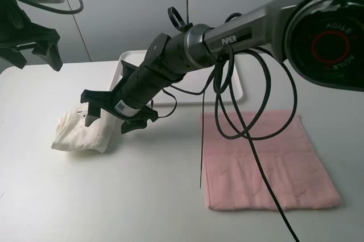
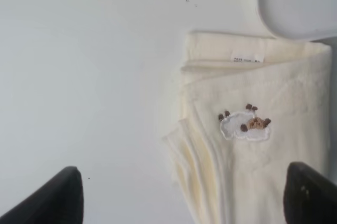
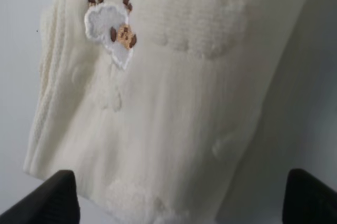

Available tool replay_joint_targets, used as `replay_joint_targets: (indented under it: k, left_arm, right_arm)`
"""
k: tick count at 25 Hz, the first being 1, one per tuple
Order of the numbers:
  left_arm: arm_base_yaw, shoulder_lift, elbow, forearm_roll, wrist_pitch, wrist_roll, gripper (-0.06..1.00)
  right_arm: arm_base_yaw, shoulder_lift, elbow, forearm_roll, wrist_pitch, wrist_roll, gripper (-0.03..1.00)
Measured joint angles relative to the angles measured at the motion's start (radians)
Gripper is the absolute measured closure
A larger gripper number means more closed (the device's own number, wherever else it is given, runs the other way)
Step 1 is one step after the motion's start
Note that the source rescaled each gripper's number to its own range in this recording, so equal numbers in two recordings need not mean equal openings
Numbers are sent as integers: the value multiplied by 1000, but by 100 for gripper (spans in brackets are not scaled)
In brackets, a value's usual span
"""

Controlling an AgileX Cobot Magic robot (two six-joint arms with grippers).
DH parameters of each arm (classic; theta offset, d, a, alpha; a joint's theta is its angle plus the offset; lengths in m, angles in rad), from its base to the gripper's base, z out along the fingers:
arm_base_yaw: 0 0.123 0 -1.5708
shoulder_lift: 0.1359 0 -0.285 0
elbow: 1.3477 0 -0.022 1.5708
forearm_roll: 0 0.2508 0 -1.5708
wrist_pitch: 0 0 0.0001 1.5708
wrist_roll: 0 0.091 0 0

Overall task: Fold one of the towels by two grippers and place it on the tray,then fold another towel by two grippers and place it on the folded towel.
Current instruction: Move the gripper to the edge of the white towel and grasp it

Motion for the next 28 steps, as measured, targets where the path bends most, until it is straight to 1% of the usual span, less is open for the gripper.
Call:
replay_joint_targets:
  k: [5, 12, 15, 17, 19, 23, 25, 26, 28]
  left_arm:
    - [0, 2, 0, -8, 7, 2, -4]
    - [0, 2, 0, -20, 7, 19, -4]
    - [0, 2, 0, -26, 5, 33, -4]
    - [0, 2, 0, -30, 5, 37, -4]
    - [0, 2, 0, -35, 5, 41, -4]
    - [0, 2, 0, -40, 5, 43, -4]
    - [0, 2, 0, -42, 5, 43, -4]
    - [0, 2, 0, -43, 5, 45, -4]
    - [0, 2, 0, -45, 5, 45, -4]
  right_arm:
    - [0, 39, -66, -2, 8, 27, 13]
    - [0, 97, -115, -4, 6, 51, 19]
    - [2, 102, -121, -4, -18, 53, 20]
    - [6, 102, -121, -16, -38, 56, 24]
    - [9, 102, -121, -42, -53, 56, 33]
    - [20, 102, -121, -52, -74, 56, 61]
    - [23, 102, -121, -53, -82, 56, 82]
    - [25, 102, -121, -53, -84, 53, 89]
    - [25, 102, -121, -54, -84, 43, 89]
